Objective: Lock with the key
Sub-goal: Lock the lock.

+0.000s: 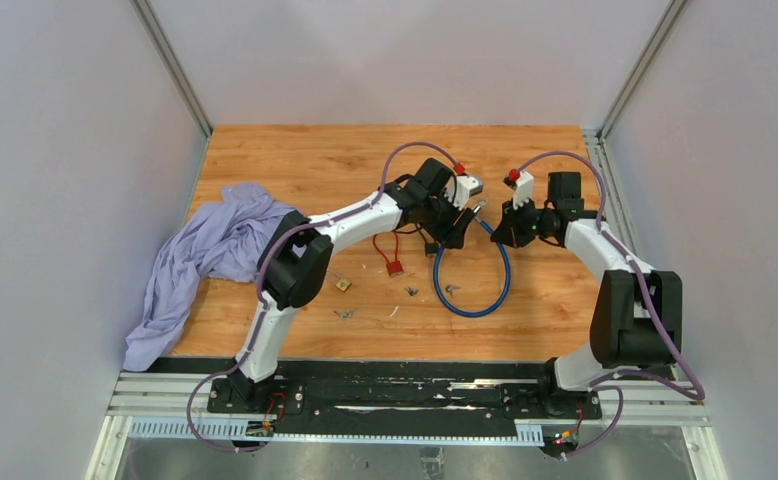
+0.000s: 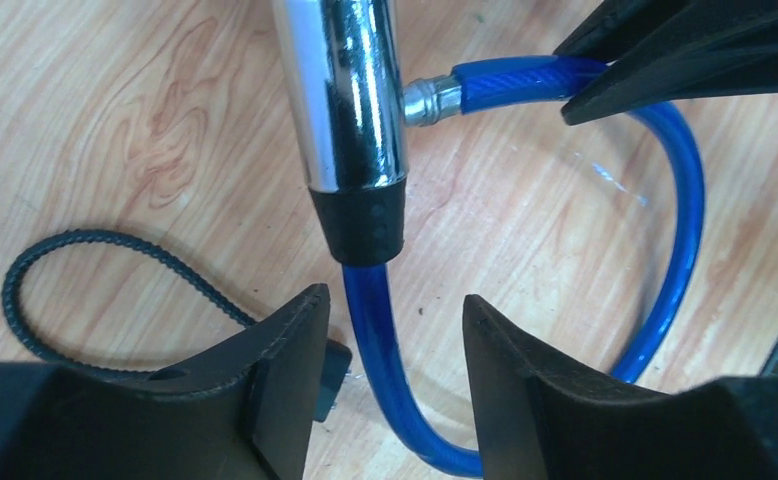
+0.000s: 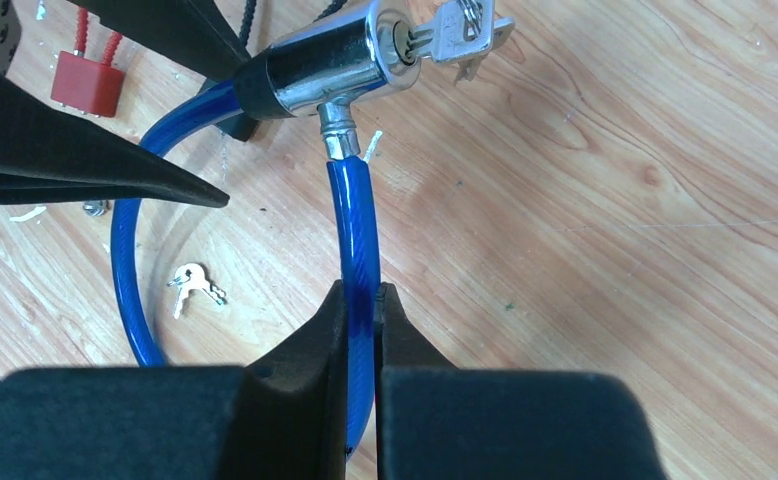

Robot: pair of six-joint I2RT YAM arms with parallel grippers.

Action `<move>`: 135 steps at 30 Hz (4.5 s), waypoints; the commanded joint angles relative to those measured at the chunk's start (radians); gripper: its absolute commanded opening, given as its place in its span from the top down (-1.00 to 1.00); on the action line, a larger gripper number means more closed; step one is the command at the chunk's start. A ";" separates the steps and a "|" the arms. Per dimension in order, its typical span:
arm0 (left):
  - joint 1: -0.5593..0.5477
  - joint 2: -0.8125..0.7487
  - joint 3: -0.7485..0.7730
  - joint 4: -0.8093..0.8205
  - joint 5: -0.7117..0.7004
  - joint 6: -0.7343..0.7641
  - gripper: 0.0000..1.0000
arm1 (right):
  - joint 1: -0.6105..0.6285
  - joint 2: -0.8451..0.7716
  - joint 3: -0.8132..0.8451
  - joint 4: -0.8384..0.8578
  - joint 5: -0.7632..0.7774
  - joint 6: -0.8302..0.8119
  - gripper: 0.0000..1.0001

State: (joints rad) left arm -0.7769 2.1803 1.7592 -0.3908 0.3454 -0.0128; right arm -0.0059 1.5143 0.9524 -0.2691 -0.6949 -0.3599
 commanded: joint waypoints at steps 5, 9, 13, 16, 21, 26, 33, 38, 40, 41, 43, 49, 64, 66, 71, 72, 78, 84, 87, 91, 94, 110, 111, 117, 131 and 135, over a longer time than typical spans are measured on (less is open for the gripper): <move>0.020 -0.021 0.060 0.019 0.144 -0.028 0.02 | 0.009 -0.084 -0.016 0.022 -0.083 -0.032 0.99; 0.022 -0.015 0.079 0.015 0.153 -0.032 0.02 | 0.009 -0.099 -0.014 0.007 -0.089 -0.048 0.99; 0.024 -0.016 0.088 0.011 0.148 -0.032 -0.05 | 0.009 -0.101 -0.011 -0.008 -0.096 -0.060 0.99; 0.026 -0.014 0.100 0.007 0.144 -0.033 -0.07 | 0.010 -0.100 -0.010 -0.017 -0.100 -0.066 0.99; 0.037 -0.005 0.124 0.002 0.138 -0.030 -0.08 | 0.009 -0.099 -0.013 -0.022 -0.104 -0.076 0.99; 0.045 0.021 0.173 -0.018 0.131 -0.024 -0.13 | 0.009 -0.097 -0.015 -0.022 -0.106 -0.077 0.99; 0.045 0.030 0.175 -0.027 0.147 -0.027 0.06 | 0.009 -0.096 -0.012 -0.021 -0.101 -0.075 0.99; 0.045 0.018 0.140 -0.008 0.155 -0.033 -0.06 | 0.009 -0.090 -0.005 -0.021 -0.101 -0.068 0.99; 0.045 0.016 0.128 -0.002 0.155 -0.036 -0.10 | 0.009 -0.088 -0.003 -0.021 -0.101 -0.066 0.99; 0.045 0.018 0.124 0.001 0.153 -0.036 -0.10 | 0.009 -0.088 -0.002 -0.022 -0.101 -0.065 0.99; 0.045 0.024 0.124 0.003 0.152 -0.037 -0.11 | 0.009 -0.088 -0.001 -0.022 -0.103 -0.064 0.99; 0.045 0.041 0.137 0.014 0.162 -0.051 0.05 | 0.010 -0.090 -0.004 -0.024 -0.101 -0.065 0.99; 0.045 0.014 0.121 0.023 0.191 -0.077 0.96 | 0.011 -0.080 0.051 -0.046 -0.176 -0.008 0.99; 0.045 -0.012 0.086 0.044 0.187 -0.090 0.99 | 0.011 -0.086 0.060 -0.044 -0.198 0.020 0.99; 0.045 -0.066 0.034 0.062 0.188 -0.122 0.99 | 0.042 -0.109 0.083 -0.028 -0.219 0.090 0.99; 0.044 -0.077 0.029 0.063 0.187 -0.122 0.99 | 0.052 -0.112 0.092 -0.028 -0.219 0.100 0.99; 0.044 -0.150 -0.019 0.064 0.189 -0.096 0.99 | 0.125 -0.124 0.118 -0.029 -0.183 0.104 0.99; 0.045 -0.260 -0.129 0.102 0.164 -0.052 0.99 | 0.135 -0.098 0.158 -0.060 -0.159 0.083 0.92; 0.044 -0.314 -0.205 0.150 0.138 -0.041 0.99 | 0.135 -0.081 0.178 -0.094 -0.178 0.080 0.77; 0.044 -0.341 -0.249 0.170 0.115 -0.030 0.99 | 0.135 -0.067 0.177 -0.110 -0.203 0.076 0.62; 0.044 -0.344 -0.268 0.185 0.104 -0.033 0.99 | 0.136 -0.060 0.180 -0.123 -0.223 0.071 0.52; 0.044 -0.364 -0.287 0.193 0.054 0.013 0.99 | 0.136 -0.086 0.292 -0.181 -0.211 0.094 -0.03; 0.044 -0.366 -0.289 0.194 0.054 0.015 0.99 | 0.136 -0.084 0.298 -0.167 -0.190 0.118 -0.03; 0.044 -0.374 -0.290 0.188 0.048 0.039 0.99 | 0.135 -0.051 0.334 -0.061 -0.119 0.275 0.00; 0.044 -0.368 -0.265 0.157 -0.025 0.048 0.99 | 0.165 0.026 0.352 -0.023 -0.095 0.549 0.32; 0.038 -0.360 -0.256 0.148 -0.034 0.050 0.99 | 0.183 0.026 0.353 -0.021 -0.059 0.588 0.37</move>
State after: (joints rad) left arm -0.7292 1.8542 1.4731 -0.2478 0.3290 0.0166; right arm 0.1471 1.5600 1.3140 -0.3103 -0.7982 0.1596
